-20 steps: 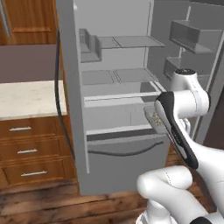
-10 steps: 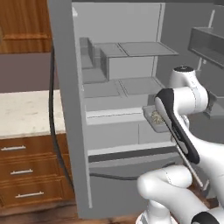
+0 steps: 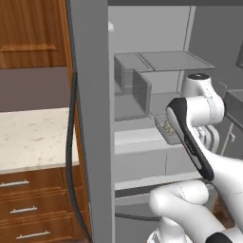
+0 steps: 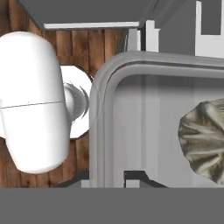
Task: Place two dumplings into each of the tupperware containers and then place the containers in the fridge.
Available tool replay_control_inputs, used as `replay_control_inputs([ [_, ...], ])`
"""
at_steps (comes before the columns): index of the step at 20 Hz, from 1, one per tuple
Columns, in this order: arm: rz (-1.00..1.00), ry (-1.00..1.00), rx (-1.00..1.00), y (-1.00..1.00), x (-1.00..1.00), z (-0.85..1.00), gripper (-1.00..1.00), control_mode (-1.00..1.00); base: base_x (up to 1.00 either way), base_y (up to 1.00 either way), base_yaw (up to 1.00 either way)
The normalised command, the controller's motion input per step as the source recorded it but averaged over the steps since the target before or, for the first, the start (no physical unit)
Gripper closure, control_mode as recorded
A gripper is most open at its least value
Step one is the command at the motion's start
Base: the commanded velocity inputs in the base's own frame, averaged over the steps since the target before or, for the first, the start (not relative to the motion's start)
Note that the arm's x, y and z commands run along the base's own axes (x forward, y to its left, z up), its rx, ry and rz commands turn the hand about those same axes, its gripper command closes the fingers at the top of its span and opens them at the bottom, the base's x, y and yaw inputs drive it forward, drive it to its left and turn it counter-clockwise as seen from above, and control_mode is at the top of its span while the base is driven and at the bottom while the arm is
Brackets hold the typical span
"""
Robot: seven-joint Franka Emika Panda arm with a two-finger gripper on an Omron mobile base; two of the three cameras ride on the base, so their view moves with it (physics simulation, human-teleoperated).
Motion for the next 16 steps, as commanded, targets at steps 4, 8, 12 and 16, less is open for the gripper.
replay_control_inputs([
  [4, 0.00, 0.00, 0.00, 0.00, 0.00, 0.00, 1.00, 1.00, 0.50, -0.19, -0.01],
  [8, 0.00, 0.00, 0.00, 0.00, 0.00, 0.00, 1.00, 1.00, 0.23, -0.29, -0.05],
  [12, 0.00, 0.00, 0.00, 0.00, 0.00, 0.00, 1.00, 1.00, 0.24, 0.00, -0.06],
  [16, 0.00, -0.21, 0.09, -0.12, 0.39, -0.11, 1.00, -1.00, 0.11, 0.00, -0.01],
])
